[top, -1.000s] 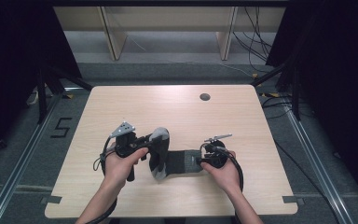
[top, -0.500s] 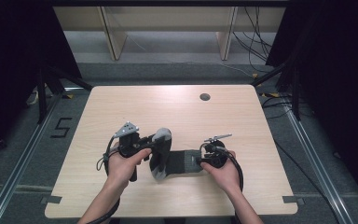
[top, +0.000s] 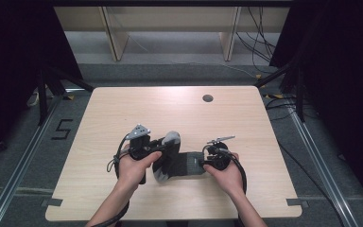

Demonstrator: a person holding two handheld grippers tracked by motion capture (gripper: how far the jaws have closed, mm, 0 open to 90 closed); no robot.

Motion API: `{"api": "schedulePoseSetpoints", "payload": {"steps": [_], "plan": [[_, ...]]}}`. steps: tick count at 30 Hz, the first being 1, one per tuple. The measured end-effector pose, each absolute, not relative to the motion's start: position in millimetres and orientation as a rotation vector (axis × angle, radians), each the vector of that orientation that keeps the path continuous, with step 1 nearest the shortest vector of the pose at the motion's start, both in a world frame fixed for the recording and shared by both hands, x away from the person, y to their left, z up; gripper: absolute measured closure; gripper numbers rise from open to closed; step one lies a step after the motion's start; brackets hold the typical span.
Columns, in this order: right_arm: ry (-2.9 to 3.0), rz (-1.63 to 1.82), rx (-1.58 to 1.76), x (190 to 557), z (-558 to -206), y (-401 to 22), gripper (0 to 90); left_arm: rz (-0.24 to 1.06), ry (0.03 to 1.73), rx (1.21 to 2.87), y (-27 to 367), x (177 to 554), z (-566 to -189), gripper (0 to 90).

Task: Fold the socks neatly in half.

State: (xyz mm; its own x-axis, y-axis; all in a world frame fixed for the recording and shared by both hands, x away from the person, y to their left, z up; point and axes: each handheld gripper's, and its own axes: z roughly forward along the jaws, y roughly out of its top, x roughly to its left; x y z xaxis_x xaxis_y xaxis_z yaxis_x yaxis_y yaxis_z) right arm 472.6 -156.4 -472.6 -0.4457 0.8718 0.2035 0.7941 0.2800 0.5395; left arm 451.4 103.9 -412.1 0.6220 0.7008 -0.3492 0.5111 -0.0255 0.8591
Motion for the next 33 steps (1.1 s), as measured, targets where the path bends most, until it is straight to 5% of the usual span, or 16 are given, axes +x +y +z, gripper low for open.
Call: {"api": "schedulePoseSetpoints", "payload": {"steps": [20,26,33], "plan": [[2.386,0.967,1.571,470,-456,-163,51.3,0.217,0.999,1.794,64,455,-433,69.0],[2.359,0.964,1.583,467,-448,-167,68.9,0.214,0.990,1.804,59,456,-438,68.9],[2.381,0.927,1.595,470,-461,-166,71.8,0.216,0.992,1.825,51,456,-444,68.7]]}}
